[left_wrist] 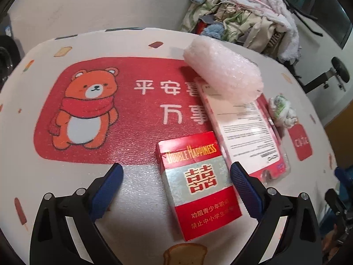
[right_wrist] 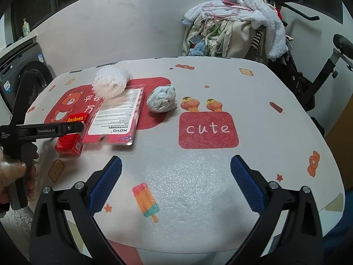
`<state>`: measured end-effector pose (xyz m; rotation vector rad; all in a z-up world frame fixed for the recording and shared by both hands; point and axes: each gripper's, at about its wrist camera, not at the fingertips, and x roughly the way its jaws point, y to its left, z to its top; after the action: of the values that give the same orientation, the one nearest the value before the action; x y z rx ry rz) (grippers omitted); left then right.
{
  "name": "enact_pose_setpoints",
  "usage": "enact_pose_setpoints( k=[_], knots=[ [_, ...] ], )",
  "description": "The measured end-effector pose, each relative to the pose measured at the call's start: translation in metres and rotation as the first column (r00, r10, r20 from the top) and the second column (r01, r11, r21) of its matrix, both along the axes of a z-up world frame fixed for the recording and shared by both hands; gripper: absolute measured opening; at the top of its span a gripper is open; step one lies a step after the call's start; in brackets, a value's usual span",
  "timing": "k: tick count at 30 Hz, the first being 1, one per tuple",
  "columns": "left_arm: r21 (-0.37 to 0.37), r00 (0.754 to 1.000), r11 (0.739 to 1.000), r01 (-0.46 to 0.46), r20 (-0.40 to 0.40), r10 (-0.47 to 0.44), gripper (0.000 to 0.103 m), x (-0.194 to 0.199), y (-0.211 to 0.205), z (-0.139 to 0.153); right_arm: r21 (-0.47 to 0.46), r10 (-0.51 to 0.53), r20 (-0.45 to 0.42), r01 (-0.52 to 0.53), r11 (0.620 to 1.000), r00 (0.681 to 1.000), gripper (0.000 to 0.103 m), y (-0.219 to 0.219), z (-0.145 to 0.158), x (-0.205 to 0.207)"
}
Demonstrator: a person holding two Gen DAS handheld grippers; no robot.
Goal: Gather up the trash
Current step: 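Grasp the red Double Happiness pack with the left tool while the right tool grasps the crumpled white bag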
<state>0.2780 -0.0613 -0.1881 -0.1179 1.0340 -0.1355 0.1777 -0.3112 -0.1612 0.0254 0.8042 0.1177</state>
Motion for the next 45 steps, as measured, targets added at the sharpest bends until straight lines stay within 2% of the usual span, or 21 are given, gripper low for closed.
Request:
enact_pose_setpoints(
  k=[5,7,9,11,13,14,15,17,19,22,29,31,34,36,42,45],
  knots=[
    [0.051,0.999,0.998,-0.041,0.027,0.039,0.095,-0.008,0.010,0.003,0.004,-0.006,-0.004,0.006,1.000,1.000,0.097,-0.005,-0.001,-0.001],
    [0.129,0.998,0.991,-0.033,0.048,0.027,0.095,-0.009,0.010,0.005,0.001,0.001,-0.007,-0.001,1.000,1.000,0.097,-0.005,-0.002,0.000],
    [0.160,0.999,0.987,-0.004,0.048,-0.004,0.094,-0.005,0.009,0.004,0.010,0.014,-0.008,-0.014,1.000,1.000,0.097,-0.004,0.000,0.005],
    [0.126,0.999,0.992,0.026,0.021,-0.029,0.077,0.000,0.011,0.000,0.036,0.033,0.026,-0.034,0.999,0.999,0.097,-0.003,0.007,0.012],
    [0.152,0.999,0.988,0.027,0.038,-0.033,0.063,0.000,0.011,0.000,0.036,0.037,0.061,-0.039,0.999,0.997,0.096,-0.001,0.013,0.022],
    [0.156,0.998,0.987,0.028,0.043,-0.035,0.063,-0.001,0.011,0.000,0.034,0.039,0.065,-0.041,0.999,0.997,0.093,0.000,0.015,0.029],
    [0.143,0.998,0.989,0.029,0.051,-0.036,0.062,-0.002,0.013,-0.001,0.043,0.046,0.061,-0.049,0.998,0.997,0.086,0.002,0.015,0.040],
    [0.131,0.996,0.991,0.038,0.069,-0.047,0.062,-0.005,0.015,-0.001,0.060,0.048,0.045,-0.051,0.997,0.998,0.081,0.004,0.014,0.057],
    [0.109,0.995,0.993,0.042,0.090,-0.052,0.061,-0.008,0.018,-0.002,0.081,0.042,0.026,-0.044,0.996,0.999,0.072,0.006,0.012,0.078],
    [0.059,0.994,0.998,0.031,0.101,-0.036,0.061,-0.009,0.023,-0.001,0.110,0.029,-0.019,-0.027,0.994,0.999,0.066,0.010,0.004,0.107],
    [0.054,0.993,0.998,0.025,0.113,-0.031,0.061,-0.010,0.022,-0.002,0.126,0.011,-0.149,0.008,0.992,0.989,0.064,0.027,-0.023,0.159],
    [0.050,0.993,0.998,0.026,0.114,-0.032,0.061,-0.010,0.021,-0.001,0.124,0.000,-0.197,0.025,0.992,0.980,0.051,0.030,-0.032,0.167],
    [0.036,0.993,0.999,0.029,0.117,-0.033,0.061,-0.010,0.023,-0.001,0.154,0.000,-0.170,0.027,0.988,0.985,0.050,0.028,-0.026,0.159],
    [0.021,0.992,0.999,0.029,0.119,-0.031,0.061,-0.010,0.025,-0.001,0.139,0.008,-0.137,0.011,0.990,0.991,0.050,0.029,-0.018,0.146],
    [0.021,0.993,0.999,0.030,0.118,-0.032,0.059,-0.010,0.027,0.000,0.144,0.058,-0.026,-0.054,0.988,0.998,0.050,0.033,0.018,0.082],
    [-0.010,0.993,0.999,0.051,0.110,-0.049,0.058,-0.014,0.029,0.004,0.158,0.071,0.004,-0.071,0.985,0.997,0.050,0.034,0.031,0.046]
  ],
)
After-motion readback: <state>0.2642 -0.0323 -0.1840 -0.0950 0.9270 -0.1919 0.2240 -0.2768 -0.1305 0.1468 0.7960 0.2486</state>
